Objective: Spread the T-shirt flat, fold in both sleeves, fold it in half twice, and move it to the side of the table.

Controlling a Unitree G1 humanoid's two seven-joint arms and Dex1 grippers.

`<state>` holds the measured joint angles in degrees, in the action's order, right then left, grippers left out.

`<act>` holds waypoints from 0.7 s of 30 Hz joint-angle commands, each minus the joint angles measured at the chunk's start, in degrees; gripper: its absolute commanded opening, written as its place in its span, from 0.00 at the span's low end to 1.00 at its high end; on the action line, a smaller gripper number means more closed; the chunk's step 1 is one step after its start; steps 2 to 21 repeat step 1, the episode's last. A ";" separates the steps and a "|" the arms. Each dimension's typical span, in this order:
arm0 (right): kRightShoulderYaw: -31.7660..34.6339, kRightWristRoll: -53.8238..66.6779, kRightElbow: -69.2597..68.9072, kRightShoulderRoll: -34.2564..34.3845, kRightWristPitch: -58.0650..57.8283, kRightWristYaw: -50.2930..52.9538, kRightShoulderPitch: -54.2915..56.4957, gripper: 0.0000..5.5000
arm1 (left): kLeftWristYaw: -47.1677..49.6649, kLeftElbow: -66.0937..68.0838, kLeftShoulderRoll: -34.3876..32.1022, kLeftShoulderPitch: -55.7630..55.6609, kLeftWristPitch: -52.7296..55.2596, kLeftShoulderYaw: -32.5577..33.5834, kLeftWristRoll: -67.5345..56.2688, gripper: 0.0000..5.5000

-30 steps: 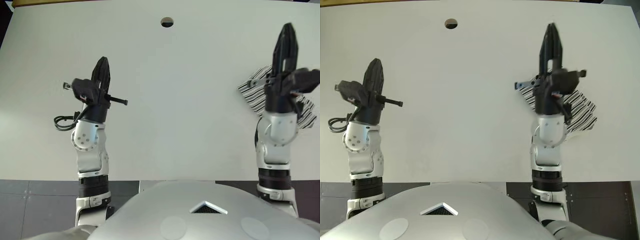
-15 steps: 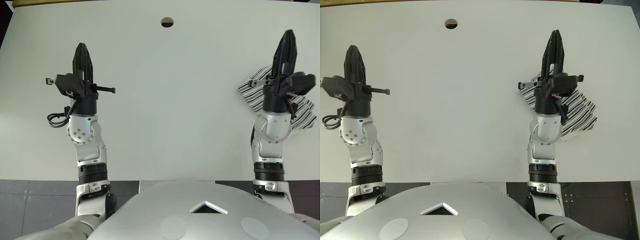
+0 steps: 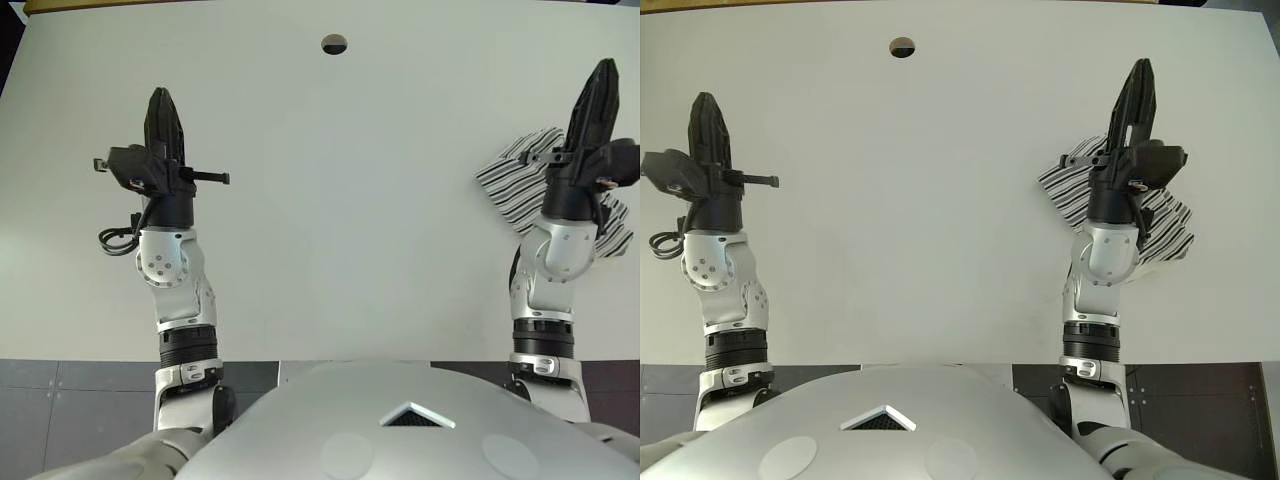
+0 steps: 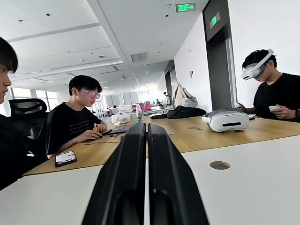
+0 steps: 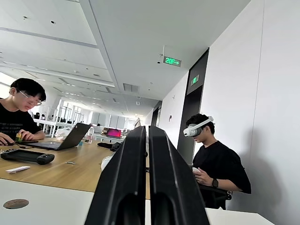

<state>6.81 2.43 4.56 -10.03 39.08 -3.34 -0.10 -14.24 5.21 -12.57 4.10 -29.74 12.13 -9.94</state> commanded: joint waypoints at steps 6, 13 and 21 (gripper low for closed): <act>-0.33 -0.08 -0.87 0.08 -0.93 -0.69 0.80 0.02 | 0.92 -2.43 -0.20 1.50 0.78 0.31 1.01 0.02; -0.33 -0.08 -0.87 0.08 -0.93 -0.69 0.80 0.02 | 0.92 -2.43 -0.20 1.50 0.78 0.31 1.01 0.02; -0.33 -0.08 -0.87 0.08 -0.93 -0.69 0.80 0.02 | 0.92 -2.43 -0.20 1.50 0.78 0.31 1.01 0.02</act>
